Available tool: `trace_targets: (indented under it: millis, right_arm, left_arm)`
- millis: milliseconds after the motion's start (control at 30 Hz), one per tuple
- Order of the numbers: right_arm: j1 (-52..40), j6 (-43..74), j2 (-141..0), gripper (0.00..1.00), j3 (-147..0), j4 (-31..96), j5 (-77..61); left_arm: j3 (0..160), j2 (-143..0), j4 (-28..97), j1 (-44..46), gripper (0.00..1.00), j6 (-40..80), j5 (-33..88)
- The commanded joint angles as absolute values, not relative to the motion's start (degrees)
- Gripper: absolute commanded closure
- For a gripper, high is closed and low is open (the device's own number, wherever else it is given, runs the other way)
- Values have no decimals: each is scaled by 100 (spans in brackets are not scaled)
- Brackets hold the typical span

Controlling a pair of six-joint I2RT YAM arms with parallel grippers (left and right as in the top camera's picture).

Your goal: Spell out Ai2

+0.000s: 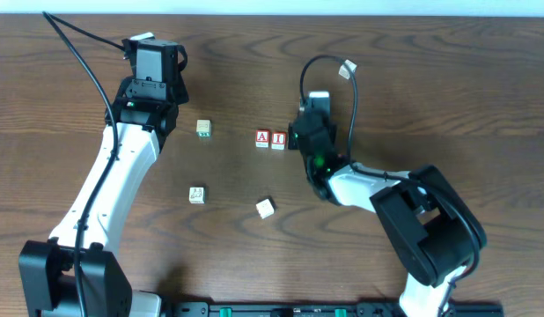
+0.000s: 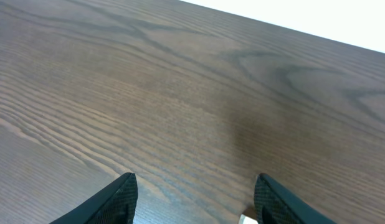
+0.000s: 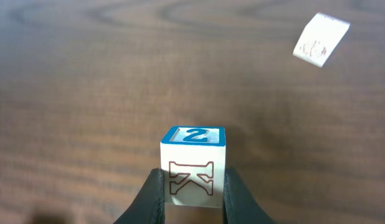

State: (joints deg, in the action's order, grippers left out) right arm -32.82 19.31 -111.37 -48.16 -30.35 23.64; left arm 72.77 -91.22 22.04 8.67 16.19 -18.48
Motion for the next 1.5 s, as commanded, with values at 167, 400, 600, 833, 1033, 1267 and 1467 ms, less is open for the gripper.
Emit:
trace_targets:
  millis: [167, 400, 600, 833, 1033, 1267, 1467]
  right_arm:
    - [-3551, 1811, -11034, 99, -4359, -3597, 2464]
    - [-3570, 1811, -11034, 99, -4073, -3964, 2467]
    - [-3625, 1793, -11034, 99, -4069, -3894, 2462]
    - [-3758, 1793, -11034, 99, -4069, -3682, 2467]
    - [-3758, 1796, -11034, 99, -4069, -3586, 2471]
    - [-3758, 1844, -11034, 99, -4069, -3398, 2467]
    - [-3758, 1970, -11034, 98, -4069, -3232, 2458]
  left_arm:
    - [7365, -9161, 2078, 827, 39, 1516, -2008]
    - [7365, -9161, 2071, 827, 40, 1518, -2001]
    - [7365, -9161, 2067, 827, 40, 1518, -1994]
    - [7365, -9161, 2040, 827, 40, 1518, -1994]
    - [7365, -9161, 1994, 827, 39, 1514, -1994]
    - [7365, -9161, 1968, 827, 39, 1474, -1992]
    - [7365, -9161, 1966, 827, 39, 1474, -1992]
